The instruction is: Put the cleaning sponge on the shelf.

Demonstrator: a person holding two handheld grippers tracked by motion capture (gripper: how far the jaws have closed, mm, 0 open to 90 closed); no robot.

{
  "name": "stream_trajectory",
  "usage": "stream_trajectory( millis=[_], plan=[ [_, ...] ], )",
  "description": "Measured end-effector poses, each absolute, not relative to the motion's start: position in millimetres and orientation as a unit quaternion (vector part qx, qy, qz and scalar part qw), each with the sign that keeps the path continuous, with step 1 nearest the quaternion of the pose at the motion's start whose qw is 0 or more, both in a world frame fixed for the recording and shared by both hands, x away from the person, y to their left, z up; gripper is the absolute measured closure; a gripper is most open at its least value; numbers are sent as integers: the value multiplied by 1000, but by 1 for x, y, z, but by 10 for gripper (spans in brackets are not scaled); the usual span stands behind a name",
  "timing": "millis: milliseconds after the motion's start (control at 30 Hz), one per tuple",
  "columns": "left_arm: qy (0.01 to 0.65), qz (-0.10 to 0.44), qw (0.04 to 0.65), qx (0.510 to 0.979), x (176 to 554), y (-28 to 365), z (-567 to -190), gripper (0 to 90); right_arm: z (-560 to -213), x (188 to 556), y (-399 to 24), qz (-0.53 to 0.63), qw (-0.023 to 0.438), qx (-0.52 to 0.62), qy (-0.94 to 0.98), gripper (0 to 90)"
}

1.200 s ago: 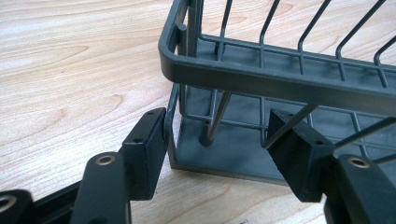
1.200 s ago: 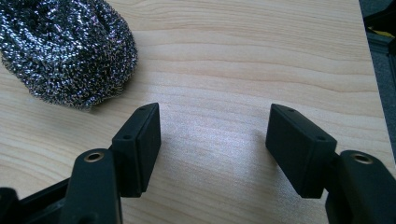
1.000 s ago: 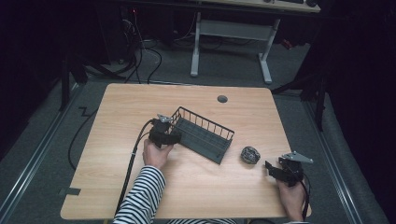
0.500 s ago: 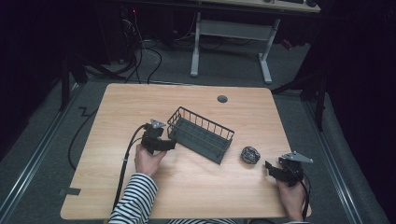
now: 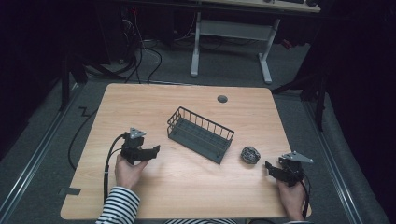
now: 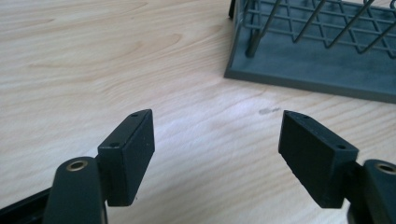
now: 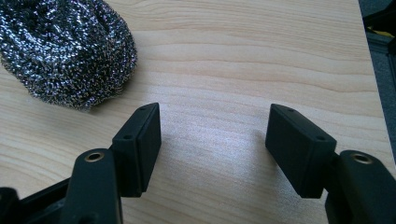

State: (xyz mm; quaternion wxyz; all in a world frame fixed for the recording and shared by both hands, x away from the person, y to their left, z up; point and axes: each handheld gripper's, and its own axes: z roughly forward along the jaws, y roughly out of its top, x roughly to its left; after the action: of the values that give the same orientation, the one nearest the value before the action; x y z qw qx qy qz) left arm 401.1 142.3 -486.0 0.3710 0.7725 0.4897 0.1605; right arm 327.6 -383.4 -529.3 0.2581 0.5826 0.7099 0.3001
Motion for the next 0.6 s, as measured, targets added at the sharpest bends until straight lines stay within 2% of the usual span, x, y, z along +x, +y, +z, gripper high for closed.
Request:
stream_trajectory(
  millis=[600],
  plan=[
    [528,166,371,746,369,186,-517,282,-529,329,-384,302,256,577,714,357]
  ],
)
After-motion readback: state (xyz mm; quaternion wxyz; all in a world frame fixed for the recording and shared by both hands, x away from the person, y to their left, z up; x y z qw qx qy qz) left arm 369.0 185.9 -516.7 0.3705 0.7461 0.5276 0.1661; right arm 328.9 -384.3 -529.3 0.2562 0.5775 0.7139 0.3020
